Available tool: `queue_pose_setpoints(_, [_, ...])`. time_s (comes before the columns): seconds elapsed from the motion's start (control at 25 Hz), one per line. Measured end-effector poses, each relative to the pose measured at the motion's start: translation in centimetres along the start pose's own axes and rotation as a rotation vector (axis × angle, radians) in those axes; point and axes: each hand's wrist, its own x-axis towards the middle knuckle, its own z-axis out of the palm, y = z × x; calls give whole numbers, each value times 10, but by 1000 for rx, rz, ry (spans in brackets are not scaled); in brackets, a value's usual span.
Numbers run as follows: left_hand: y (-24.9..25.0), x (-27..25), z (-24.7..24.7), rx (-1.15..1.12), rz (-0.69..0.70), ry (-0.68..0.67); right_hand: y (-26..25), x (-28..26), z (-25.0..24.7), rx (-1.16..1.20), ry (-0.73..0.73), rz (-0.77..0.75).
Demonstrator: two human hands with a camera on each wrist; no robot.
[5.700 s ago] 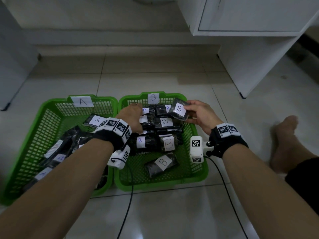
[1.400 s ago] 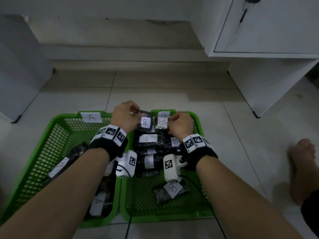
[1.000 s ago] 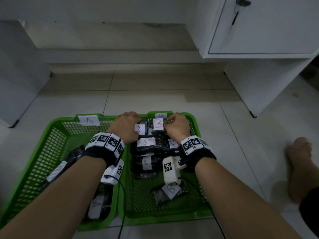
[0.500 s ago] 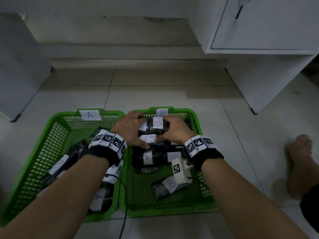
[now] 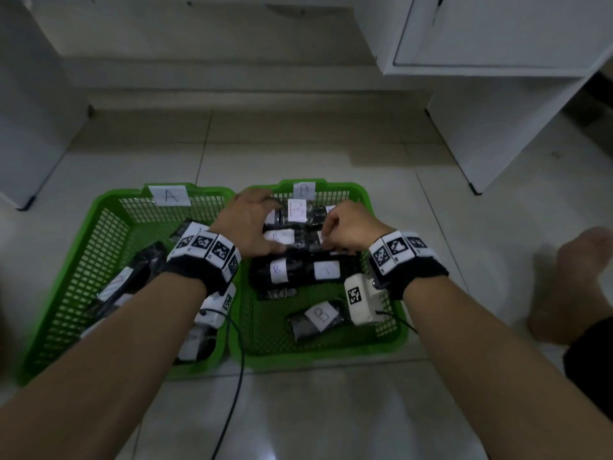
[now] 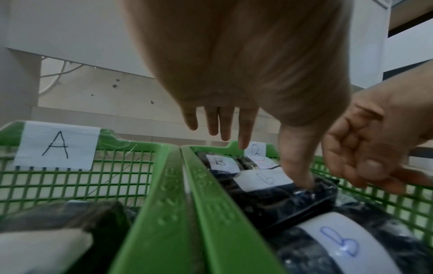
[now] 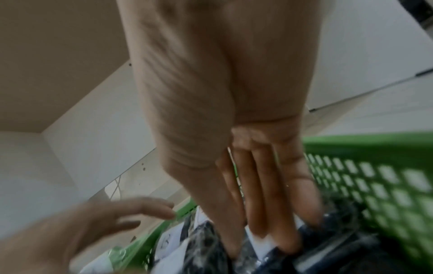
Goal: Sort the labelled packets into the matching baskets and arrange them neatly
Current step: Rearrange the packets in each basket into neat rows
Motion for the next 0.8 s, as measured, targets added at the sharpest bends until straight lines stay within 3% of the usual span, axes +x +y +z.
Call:
queue_pose_setpoints(0.12, [22, -13, -7, -108, 68, 140, 2, -24, 5, -134, -294, 49])
queue_pose_setpoints(0.24, [43, -26, -3, -116, 112, 34, 4, -44, 24, -323, -516, -19])
queue_pose_setpoints(0.32, [47, -34, 5, -62, 117, -57, 10, -46, 42, -432, -525, -70])
queue_pose_setpoints(0.4, [47, -37, 11, -28, 116, -99, 15, -44, 52, -512, -444, -84])
queue_pose_setpoints(0.6, [48, -30, 11, 108, 67, -25, 17, -41, 50, -498, -506, -72])
queue_pose_setpoints(0.8, [41, -23, 13, 73, -1, -272, 14, -44, 54, -498, -656, -114])
